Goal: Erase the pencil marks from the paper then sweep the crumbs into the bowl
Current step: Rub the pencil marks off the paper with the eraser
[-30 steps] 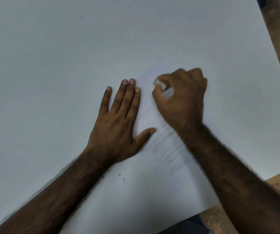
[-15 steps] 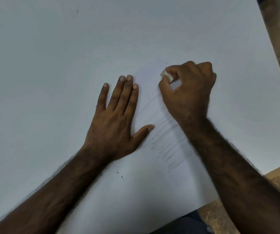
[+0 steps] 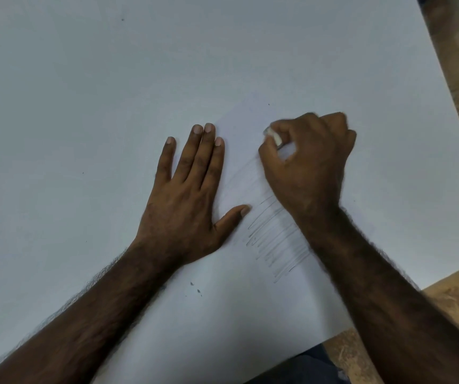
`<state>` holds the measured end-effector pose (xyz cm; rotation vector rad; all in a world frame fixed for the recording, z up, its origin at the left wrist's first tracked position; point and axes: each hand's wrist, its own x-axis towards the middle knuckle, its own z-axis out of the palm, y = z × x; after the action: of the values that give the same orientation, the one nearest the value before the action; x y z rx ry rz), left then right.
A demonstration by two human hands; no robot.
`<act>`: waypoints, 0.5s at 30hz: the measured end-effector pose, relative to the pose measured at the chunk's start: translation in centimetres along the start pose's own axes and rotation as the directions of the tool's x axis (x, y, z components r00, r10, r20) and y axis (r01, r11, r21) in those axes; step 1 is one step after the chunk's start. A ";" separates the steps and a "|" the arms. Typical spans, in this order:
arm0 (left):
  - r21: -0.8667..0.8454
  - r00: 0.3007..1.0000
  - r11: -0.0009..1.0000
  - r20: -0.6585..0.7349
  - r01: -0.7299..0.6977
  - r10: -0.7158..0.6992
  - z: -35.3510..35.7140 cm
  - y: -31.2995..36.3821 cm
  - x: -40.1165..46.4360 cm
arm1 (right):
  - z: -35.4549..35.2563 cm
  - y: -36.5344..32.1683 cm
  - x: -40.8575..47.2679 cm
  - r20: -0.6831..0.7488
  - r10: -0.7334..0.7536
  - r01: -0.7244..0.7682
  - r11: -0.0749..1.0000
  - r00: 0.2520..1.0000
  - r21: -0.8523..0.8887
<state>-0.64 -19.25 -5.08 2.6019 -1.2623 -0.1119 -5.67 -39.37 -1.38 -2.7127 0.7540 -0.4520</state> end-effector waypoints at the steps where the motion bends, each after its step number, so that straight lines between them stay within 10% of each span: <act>1: 0.001 1.000 1.000 0.002 -0.001 0.001 0.0 0.0 0.0 | 0.0 -0.6 -0.9 0.013 -0.056 0.056 0.998 0.998 -0.004; 15: 0.002 1.000 1.000 0.006 0.001 -0.001 0.2 -0.1 0.0 | 0.0 -0.1 -2.1 0.011 -0.097 0.097 0.995 0.995 0.001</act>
<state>-0.65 -19.23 -5.28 2.6060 -1.2644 -0.1185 -7.36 -38.14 -1.78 -2.7586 0.6205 -0.4578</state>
